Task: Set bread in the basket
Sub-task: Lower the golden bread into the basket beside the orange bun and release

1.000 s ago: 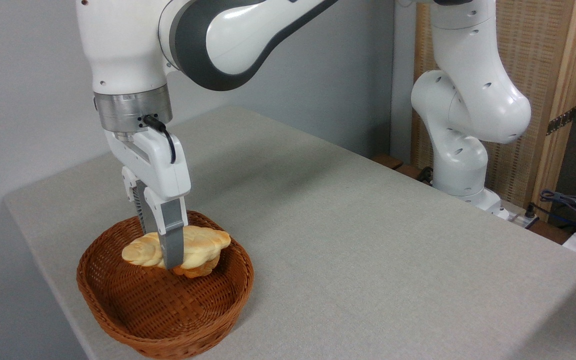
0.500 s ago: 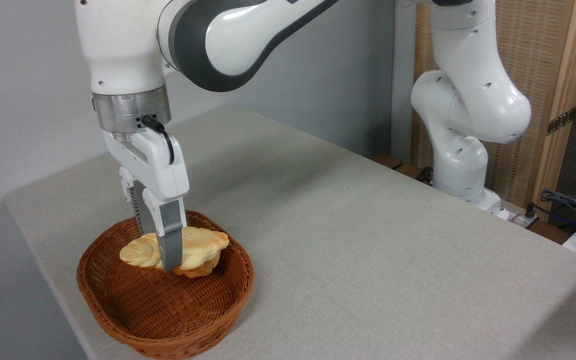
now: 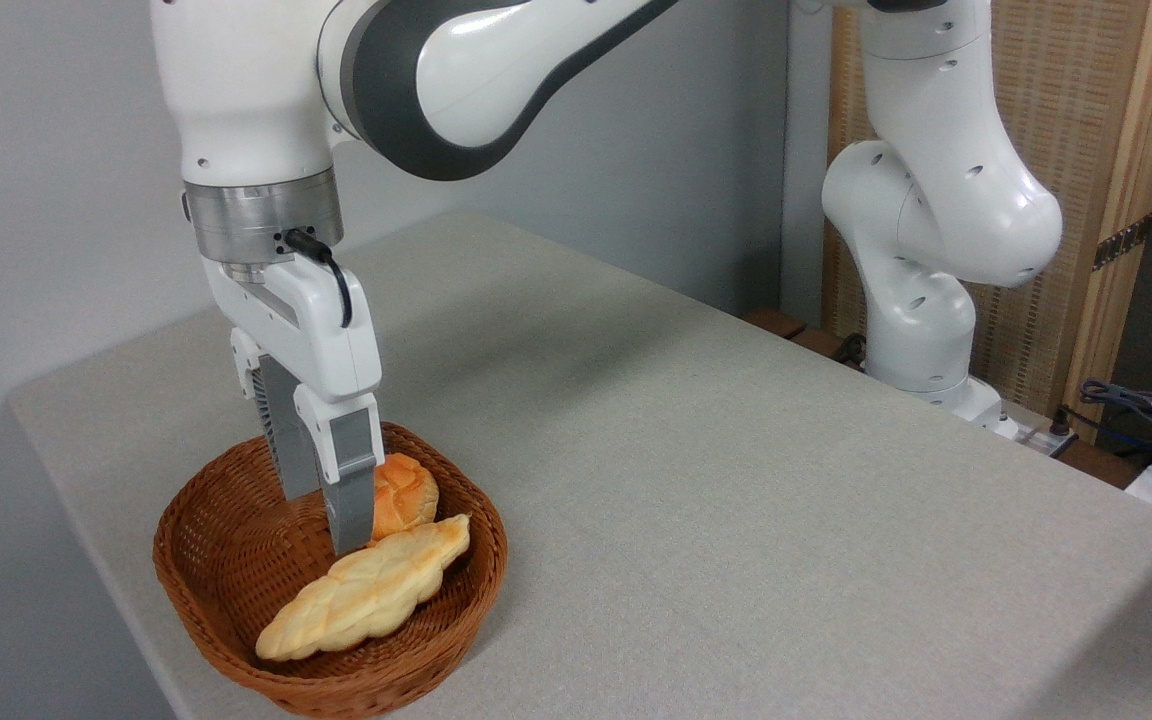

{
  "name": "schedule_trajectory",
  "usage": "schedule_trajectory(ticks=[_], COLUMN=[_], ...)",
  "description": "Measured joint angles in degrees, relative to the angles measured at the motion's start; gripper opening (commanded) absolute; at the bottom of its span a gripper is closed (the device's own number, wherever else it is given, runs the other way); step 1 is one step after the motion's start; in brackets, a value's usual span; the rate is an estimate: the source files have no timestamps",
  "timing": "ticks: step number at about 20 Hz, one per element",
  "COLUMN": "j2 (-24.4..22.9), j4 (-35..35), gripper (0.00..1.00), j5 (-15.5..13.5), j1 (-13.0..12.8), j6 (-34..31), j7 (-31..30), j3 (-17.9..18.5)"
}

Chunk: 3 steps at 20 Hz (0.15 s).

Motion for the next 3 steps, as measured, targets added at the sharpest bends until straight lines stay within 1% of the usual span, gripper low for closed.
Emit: schedule_trajectory(ticks=[3], j2=[-0.52], j4=[0.18], gripper=[1.00], j5=[0.00], j1=[0.51], j6=[-1.38], j7=[-0.19], j3=[0.57])
